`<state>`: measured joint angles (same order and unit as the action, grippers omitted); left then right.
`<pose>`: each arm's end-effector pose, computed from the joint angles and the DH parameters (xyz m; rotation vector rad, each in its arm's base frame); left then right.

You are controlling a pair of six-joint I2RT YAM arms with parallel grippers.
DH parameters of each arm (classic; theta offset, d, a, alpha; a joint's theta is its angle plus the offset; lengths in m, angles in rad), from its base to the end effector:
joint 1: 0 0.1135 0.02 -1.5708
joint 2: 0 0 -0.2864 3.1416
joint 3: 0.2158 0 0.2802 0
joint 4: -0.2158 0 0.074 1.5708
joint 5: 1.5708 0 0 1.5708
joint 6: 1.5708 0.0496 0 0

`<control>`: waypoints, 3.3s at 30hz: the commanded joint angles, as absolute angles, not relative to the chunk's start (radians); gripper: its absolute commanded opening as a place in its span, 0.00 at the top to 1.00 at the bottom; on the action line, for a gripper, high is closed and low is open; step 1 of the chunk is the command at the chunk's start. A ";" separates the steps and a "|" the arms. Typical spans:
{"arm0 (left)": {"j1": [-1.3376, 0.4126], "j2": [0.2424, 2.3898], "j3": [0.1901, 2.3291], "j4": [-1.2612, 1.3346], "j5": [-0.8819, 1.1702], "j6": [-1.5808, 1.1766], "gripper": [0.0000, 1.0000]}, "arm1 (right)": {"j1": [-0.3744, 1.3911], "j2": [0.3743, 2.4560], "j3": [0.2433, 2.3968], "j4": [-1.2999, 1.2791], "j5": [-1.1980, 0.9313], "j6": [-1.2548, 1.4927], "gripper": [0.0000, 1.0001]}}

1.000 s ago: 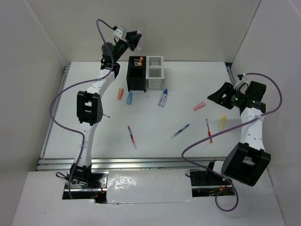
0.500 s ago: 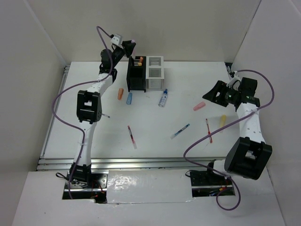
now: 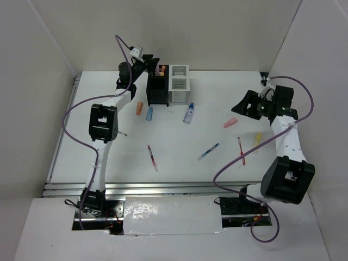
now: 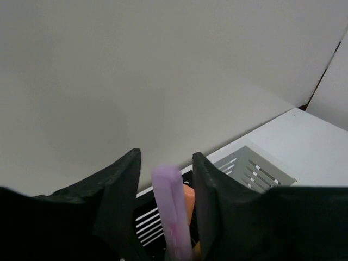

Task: Sort the stationery into containers
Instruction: Place the pen in the storage box, then pick up the stationery from the center of the board.

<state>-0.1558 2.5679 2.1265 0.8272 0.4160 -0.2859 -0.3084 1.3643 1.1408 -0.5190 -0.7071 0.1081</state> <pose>0.6333 -0.1198 0.2512 0.2941 1.2083 -0.6305 0.3183 -0.0676 0.3161 0.1040 2.1911 0.6999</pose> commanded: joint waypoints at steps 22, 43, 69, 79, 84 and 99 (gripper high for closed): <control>0.008 1.939 1.648 0.003 0.332 -0.049 0.56 | -0.178 1.342 1.204 -0.506 -0.611 0.106 0.29; -0.166 2.078 1.557 -0.098 -0.041 -0.273 0.43 | -0.147 1.284 1.195 -0.522 -0.591 0.063 0.29; -0.199 2.223 1.718 -0.305 -0.141 -0.302 0.60 | -0.072 1.321 1.310 -0.578 -0.614 -0.008 0.29; -0.137 1.926 1.441 -0.018 0.216 -0.290 0.90 | -0.025 1.313 1.328 -0.526 -0.753 0.147 0.29; -0.144 1.715 1.215 0.198 0.455 -0.154 0.94 | 0.023 1.356 1.358 -0.482 -0.841 0.310 0.30; -0.334 1.335 1.046 0.088 0.597 0.236 1.00 | 0.302 1.456 1.393 -0.376 -0.867 0.436 0.31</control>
<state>-0.2974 1.3972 1.0588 0.0982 0.5770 0.1318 0.2752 1.4322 1.3319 -0.4400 -0.8501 0.4133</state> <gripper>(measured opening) 0.414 0.691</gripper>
